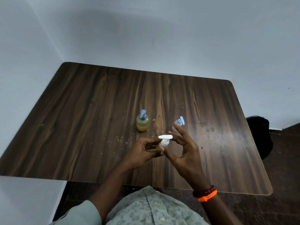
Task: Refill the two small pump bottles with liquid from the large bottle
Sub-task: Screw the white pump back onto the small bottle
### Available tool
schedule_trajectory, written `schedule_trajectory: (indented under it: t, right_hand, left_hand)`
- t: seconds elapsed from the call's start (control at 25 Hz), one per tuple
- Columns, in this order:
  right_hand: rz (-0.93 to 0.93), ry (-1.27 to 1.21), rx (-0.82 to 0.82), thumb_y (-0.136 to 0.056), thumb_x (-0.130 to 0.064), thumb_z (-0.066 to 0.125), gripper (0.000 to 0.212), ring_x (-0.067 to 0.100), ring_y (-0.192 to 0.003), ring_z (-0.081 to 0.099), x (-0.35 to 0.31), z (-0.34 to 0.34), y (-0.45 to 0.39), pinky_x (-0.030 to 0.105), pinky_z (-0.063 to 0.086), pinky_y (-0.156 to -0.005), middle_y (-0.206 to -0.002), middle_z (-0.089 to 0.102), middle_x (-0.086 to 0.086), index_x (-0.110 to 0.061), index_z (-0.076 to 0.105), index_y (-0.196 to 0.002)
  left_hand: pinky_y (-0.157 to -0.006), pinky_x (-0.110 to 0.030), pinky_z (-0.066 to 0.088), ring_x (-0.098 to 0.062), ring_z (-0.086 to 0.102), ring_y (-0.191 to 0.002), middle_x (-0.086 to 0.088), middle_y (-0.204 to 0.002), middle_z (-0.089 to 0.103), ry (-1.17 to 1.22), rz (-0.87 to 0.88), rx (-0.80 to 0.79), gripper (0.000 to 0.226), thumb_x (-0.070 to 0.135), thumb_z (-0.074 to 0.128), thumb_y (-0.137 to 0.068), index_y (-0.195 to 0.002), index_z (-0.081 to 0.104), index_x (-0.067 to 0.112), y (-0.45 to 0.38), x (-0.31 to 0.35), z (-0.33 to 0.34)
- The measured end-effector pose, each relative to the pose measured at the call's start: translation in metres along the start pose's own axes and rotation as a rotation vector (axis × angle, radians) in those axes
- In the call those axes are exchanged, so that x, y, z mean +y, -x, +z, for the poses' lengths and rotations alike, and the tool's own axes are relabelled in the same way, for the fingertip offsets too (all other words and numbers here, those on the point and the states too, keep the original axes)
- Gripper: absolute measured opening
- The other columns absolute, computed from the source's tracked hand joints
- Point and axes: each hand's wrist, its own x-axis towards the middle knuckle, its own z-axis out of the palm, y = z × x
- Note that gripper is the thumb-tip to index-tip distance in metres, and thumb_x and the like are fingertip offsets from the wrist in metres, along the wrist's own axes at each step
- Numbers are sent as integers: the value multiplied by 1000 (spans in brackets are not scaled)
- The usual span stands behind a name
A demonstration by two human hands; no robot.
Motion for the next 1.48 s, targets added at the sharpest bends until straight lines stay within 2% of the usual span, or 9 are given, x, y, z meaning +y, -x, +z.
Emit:
schedule_trajectory:
  t: [0.16,0.28,0.44,0.56,0.72,0.92,1.12,1.32,1.48]
  right_hand:
    - [31,4,88,-76,-26,92,67,7,-109,67,-3,7,-4,43,58,-98,-111,67,-23,-28,58,-133]
    - [58,6,19,-74,-34,94,103,-4,-125,57,-4,5,-4,27,52,-105,-132,55,-38,-26,34,-157]
    - [21,-20,29,-84,-14,87,107,5,-121,68,3,3,2,42,44,-119,-119,74,-19,-17,18,-165]
    - [66,-77,72,-76,-38,91,112,19,-115,69,1,7,-1,50,52,-107,-114,72,7,-33,20,-162]
    - [39,-50,-24,-79,-25,92,114,5,-133,58,-1,3,2,47,47,-115,-134,64,-25,-16,17,-165]
    - [43,-84,50,-81,-16,89,92,14,-116,71,0,3,1,49,52,-110,-109,77,-5,-20,38,-156]
    - [21,-63,-33,-79,-22,92,112,10,-130,62,0,6,3,38,51,-112,-142,62,-9,-25,20,-164]
    - [27,-98,70,-82,-15,89,81,12,-113,72,-4,8,7,46,54,-107,-108,78,-4,-21,45,-150]
    - [22,-100,22,-78,-26,91,100,15,-120,67,-3,10,5,42,53,-106,-117,72,-5,-26,31,-159]
  left_hand:
    - [-96,-33,62,-13,72,-121,7,-125,78,-28,7,-22,44,-1,75,-91,-127,73,26,1,0,3]
    - [-88,-24,61,-11,74,-115,5,-121,78,1,16,-31,43,-4,69,-95,-133,68,16,2,0,5]
    - [-96,-33,62,-18,72,-121,-3,-129,76,29,11,-2,45,-1,74,-92,-134,69,13,3,-2,1]
    - [-97,-36,62,-19,72,-121,1,-125,78,-10,24,-19,42,-1,73,-92,-132,72,13,4,-3,4]
    - [-88,-26,62,-14,75,-110,6,-113,81,19,34,-12,43,-6,70,-93,-134,68,6,8,-2,6]
    - [-98,-38,62,-17,74,-119,2,-124,79,20,26,-2,42,-2,76,-89,-127,73,14,10,-2,5]
    - [-91,-30,63,-16,75,-113,-1,-120,80,41,45,4,42,-5,70,-93,-132,69,12,12,-2,4]
    - [-94,-32,63,-19,73,-119,-5,-128,77,26,51,11,47,-5,75,-90,-134,69,9,14,-1,1]
    - [-92,-31,63,-19,75,-116,-5,-125,78,27,61,4,40,-3,69,-95,-134,68,4,14,-1,1]
